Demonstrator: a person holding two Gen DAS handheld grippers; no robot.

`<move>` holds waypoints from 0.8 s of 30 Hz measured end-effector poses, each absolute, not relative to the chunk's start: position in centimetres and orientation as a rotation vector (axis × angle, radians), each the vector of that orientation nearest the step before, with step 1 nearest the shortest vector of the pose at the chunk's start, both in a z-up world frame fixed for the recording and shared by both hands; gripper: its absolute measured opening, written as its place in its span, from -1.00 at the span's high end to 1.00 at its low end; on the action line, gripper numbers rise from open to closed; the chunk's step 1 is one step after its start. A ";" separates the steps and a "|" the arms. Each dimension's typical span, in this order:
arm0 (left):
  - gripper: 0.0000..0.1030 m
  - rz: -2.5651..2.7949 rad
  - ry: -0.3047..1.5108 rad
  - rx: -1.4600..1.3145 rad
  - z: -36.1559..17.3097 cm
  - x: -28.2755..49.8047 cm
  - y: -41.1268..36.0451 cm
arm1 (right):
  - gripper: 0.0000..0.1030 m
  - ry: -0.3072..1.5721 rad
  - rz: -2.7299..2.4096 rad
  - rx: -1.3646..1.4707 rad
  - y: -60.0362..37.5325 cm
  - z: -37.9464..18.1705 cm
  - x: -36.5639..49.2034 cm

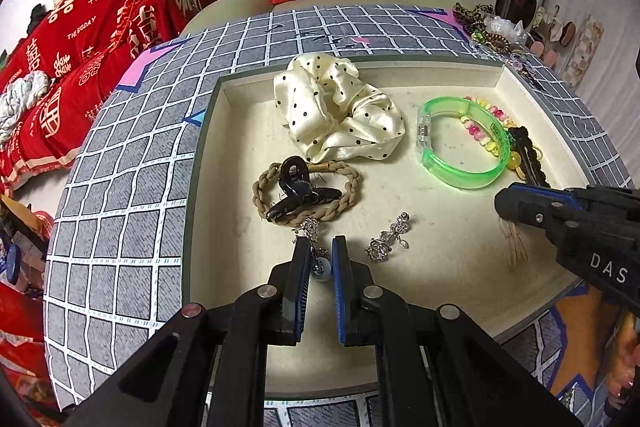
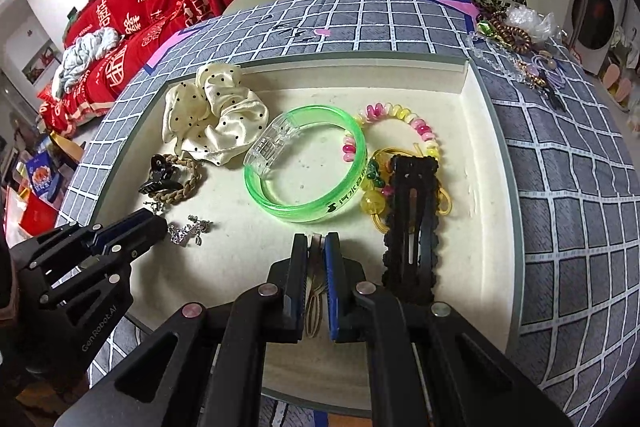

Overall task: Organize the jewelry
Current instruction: 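Carry earring and wooden hair pin into the tray and open both grippers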

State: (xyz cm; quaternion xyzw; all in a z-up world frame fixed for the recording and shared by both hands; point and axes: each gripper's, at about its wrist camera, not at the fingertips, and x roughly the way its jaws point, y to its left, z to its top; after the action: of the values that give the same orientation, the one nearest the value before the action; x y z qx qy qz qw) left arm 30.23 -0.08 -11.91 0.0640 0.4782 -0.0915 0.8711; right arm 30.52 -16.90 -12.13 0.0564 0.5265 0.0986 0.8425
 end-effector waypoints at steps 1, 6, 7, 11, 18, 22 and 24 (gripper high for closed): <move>0.64 -0.190 1.001 0.133 -11.9 30.2 -0.1 | 0.77 1.116 0.215 0.127 -17.0 -12.1 30.5; 0.65 -0.172 0.994 0.145 -11.7 30.1 -0.3 | 0.06 1.113 0.226 0.146 -17.1 -11.8 30.3; 0.65 -0.163 0.988 0.146 -11.6 30.1 -0.3 | 0.06 1.110 0.229 0.157 -17.3 -11.6 30.2; 0.64 -0.153 0.979 0.141 -11.2 29.9 -0.1 | 0.04 1.083 0.234 0.217 -18.2 -10.3 29.8; 0.64 -0.152 0.995 0.149 -11.3 30.3 -0.4 | 0.03 1.075 0.215 0.216 -18.7 -9.5 29.2; 0.64 -0.151 0.990 0.169 -11.3 30.2 -0.8 | 0.03 1.087 0.194 0.215 -19.0 -9.5 29.4; 0.64 -0.148 0.992 0.164 -11.3 30.3 -0.7 | 0.03 1.084 0.187 0.215 -19.3 -9.4 29.4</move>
State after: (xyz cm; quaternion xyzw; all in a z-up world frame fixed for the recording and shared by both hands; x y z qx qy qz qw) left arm 30.33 -0.67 -11.28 0.0787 0.4748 -0.0711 0.8737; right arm 29.39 -19.26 -9.36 0.1018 0.5142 0.0888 0.8470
